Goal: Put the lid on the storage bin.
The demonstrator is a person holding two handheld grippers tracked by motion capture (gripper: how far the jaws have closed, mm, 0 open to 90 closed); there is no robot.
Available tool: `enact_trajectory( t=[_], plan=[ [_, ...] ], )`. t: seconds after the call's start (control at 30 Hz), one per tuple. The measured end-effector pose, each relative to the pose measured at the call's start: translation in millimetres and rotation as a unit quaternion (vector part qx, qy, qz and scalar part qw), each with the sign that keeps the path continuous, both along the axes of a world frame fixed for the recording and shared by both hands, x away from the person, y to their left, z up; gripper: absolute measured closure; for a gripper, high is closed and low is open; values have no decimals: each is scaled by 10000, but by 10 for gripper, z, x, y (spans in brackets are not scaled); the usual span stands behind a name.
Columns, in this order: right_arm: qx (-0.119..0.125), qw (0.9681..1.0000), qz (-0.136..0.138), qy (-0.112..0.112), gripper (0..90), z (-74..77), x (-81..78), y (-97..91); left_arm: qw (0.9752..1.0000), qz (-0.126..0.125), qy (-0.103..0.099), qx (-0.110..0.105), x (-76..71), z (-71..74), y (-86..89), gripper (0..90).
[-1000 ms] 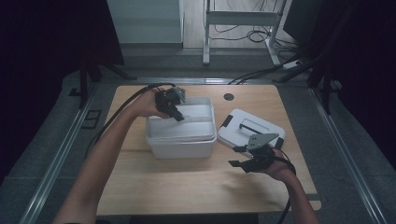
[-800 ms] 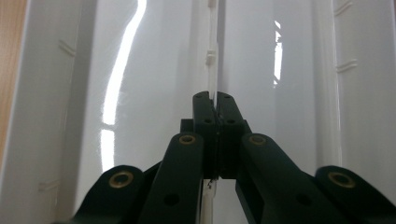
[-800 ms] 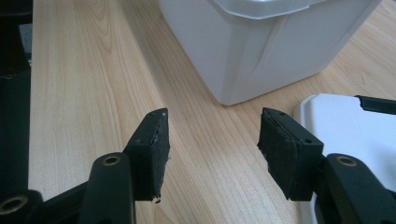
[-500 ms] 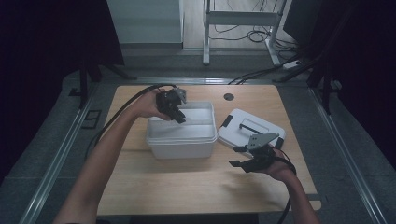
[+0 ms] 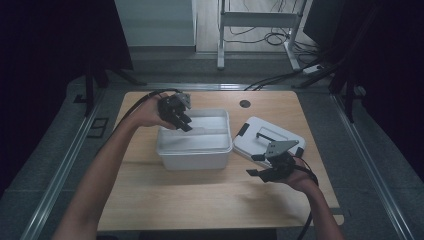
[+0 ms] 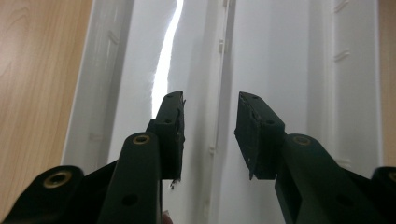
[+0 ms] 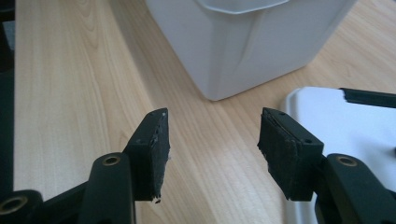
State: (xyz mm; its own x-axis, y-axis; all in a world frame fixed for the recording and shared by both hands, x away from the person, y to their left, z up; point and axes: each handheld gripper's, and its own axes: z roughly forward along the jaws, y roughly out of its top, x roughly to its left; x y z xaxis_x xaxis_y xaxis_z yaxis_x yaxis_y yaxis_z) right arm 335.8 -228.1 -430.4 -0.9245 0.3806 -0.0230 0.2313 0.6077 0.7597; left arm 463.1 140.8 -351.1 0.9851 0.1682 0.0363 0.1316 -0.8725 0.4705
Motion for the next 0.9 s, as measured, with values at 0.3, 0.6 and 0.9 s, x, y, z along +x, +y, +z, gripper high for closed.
enact_trajectory(
  t=[0.3, 0.6, 0.9],
  plan=[
    [-256, 9993, -265, -64, 427, 108, 178, -39, 9990, 334, -150, -237, -165, 89, 409, 586],
    [-335, 9981, -512, -111, 430, 230, 379, -91, 9970, 590, -151, -478, -291, 53, 681, 555],
    [-513, 9964, -652, -154, 430, 287, 541, -101, 9958, 747, -109, -515, -333, -4, 857, 543]
  ],
)
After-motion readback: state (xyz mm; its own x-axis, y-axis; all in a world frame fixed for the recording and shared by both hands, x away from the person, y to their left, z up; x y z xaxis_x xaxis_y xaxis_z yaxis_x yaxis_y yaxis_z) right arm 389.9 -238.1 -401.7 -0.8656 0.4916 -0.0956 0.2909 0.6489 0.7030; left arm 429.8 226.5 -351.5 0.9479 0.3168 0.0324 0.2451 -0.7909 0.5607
